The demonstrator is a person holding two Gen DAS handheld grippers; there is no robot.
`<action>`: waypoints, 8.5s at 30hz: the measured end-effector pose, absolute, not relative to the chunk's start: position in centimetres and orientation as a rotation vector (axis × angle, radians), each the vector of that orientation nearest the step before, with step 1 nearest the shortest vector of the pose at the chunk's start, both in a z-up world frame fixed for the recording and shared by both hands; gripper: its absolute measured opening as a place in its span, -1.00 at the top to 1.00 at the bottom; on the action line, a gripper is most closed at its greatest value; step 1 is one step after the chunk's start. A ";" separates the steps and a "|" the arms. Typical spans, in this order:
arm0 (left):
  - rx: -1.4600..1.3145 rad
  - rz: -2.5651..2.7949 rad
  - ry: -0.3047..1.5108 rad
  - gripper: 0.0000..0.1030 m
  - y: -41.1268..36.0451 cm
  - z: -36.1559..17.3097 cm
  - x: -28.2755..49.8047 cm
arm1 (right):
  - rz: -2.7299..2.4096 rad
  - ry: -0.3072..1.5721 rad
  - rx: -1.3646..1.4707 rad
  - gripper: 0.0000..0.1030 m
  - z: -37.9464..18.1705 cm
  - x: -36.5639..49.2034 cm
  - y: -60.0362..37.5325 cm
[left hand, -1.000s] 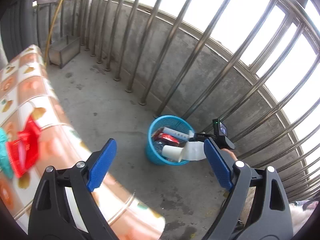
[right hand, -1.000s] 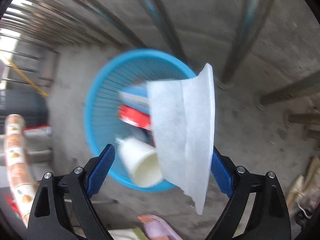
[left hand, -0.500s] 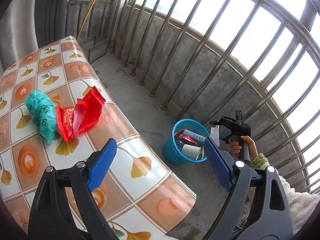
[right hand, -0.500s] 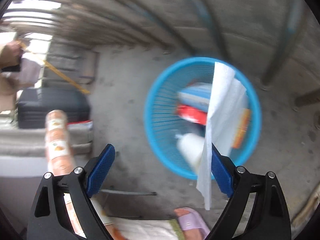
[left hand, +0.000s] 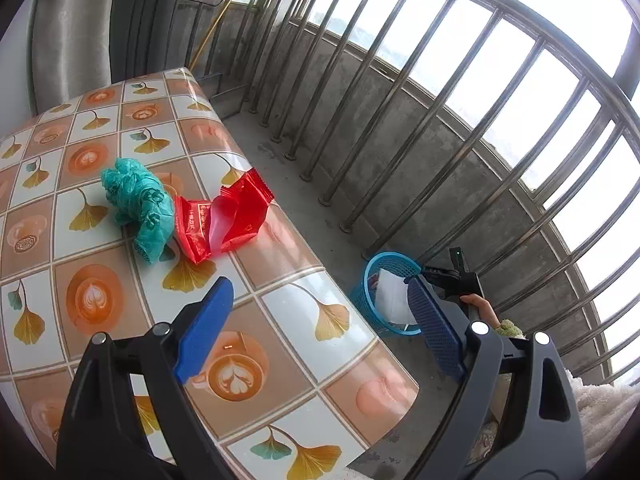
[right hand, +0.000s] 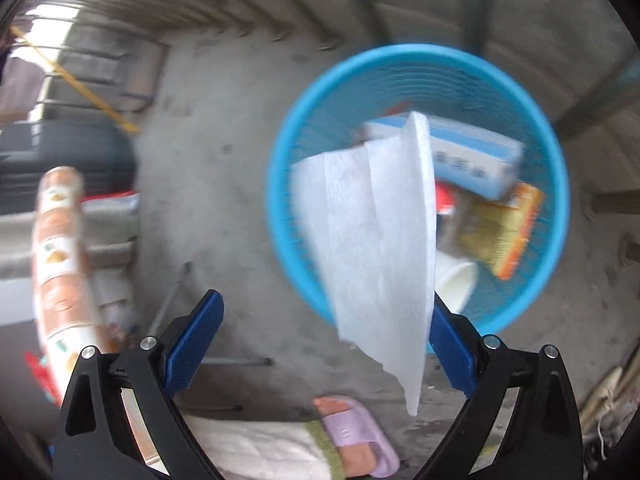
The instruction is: Collect trash
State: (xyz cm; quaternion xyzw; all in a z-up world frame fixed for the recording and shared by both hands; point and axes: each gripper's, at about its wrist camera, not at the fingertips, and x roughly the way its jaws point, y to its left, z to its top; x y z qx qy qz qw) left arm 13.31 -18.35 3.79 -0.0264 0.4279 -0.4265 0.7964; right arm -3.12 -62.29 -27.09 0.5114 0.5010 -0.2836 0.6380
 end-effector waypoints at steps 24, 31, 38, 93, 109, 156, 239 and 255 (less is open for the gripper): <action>-0.086 -0.918 0.909 -0.64 -17.3 3.7 13.6 | -0.659 1.338 1.521 -0.83 -33.6 -12.5 -60.1; -0.089 -0.917 0.915 -0.64 -17.1 3.6 13.6 | -0.512 1.170 1.682 -0.83 -31.9 -12.0 -59.9; -0.094 -0.906 0.917 -0.64 -16.3 3.4 13.7 | -0.217 0.800 1.566 -0.83 -19.9 -6.4 -62.2; -0.279 -0.658 0.928 -0.64 -5.9 2.0 19.8 | 0.004 0.919 0.742 -0.80 -0.4 15.1 -35.2; -0.031 -0.559 0.925 -0.59 -16.0 -0.1 25.2 | -0.097 0.958 0.736 -0.17 -5.3 21.5 -34.1; 0.162 -0.577 0.793 0.64 -14.0 1.2 19.7 | 0.004 0.882 0.749 0.90 -3.1 17.3 -33.9; 0.318 -1.252 1.063 -0.22 -51.9 -4.2 9.0 | -0.867 0.725 1.299 0.16 -20.6 -15.5 -65.6; 0.165 -0.956 0.705 -0.74 -25.0 12.2 8.7 | -0.567 0.433 0.480 -0.88 7.2 -9.0 -42.3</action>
